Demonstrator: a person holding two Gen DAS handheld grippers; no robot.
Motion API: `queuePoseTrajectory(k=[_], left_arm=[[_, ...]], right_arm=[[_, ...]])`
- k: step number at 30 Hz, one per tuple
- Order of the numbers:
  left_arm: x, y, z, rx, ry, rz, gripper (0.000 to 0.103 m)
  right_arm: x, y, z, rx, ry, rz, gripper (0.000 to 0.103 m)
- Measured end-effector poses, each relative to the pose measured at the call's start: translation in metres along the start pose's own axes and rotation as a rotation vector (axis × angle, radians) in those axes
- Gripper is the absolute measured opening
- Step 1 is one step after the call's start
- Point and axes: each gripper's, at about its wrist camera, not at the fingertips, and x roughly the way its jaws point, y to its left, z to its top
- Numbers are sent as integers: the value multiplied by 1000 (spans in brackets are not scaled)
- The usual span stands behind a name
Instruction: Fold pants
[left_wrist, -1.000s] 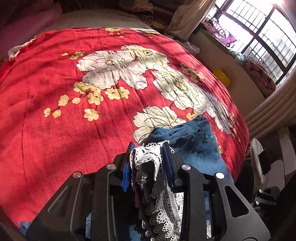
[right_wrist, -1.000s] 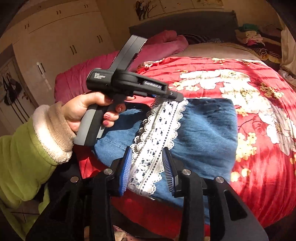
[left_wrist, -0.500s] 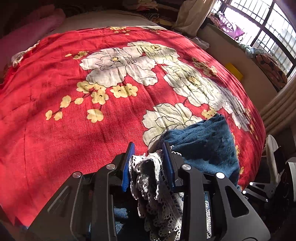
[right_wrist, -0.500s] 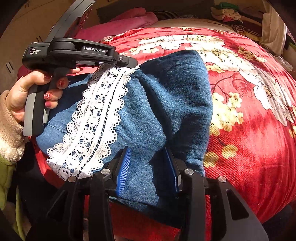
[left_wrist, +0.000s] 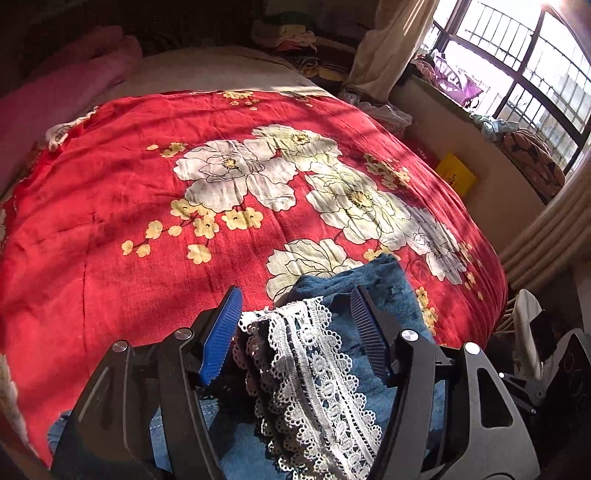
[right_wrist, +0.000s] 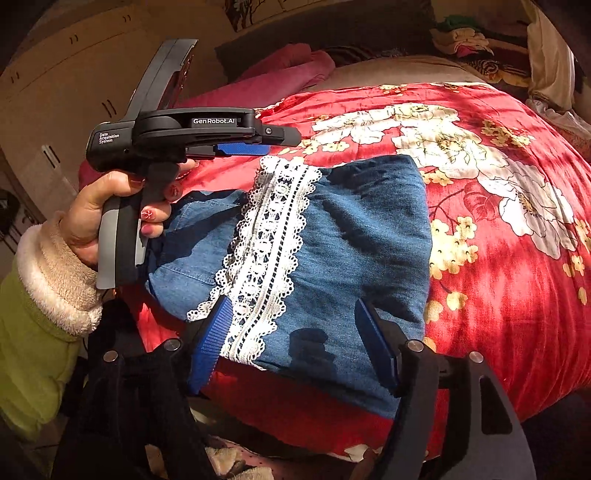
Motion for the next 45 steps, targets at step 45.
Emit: queuePoseTrajectory(k=[45], left_arm=[[-129,89,-196,-385,-146,191,91]], right_arm=[[104,153,124,-421,203,168,88]])
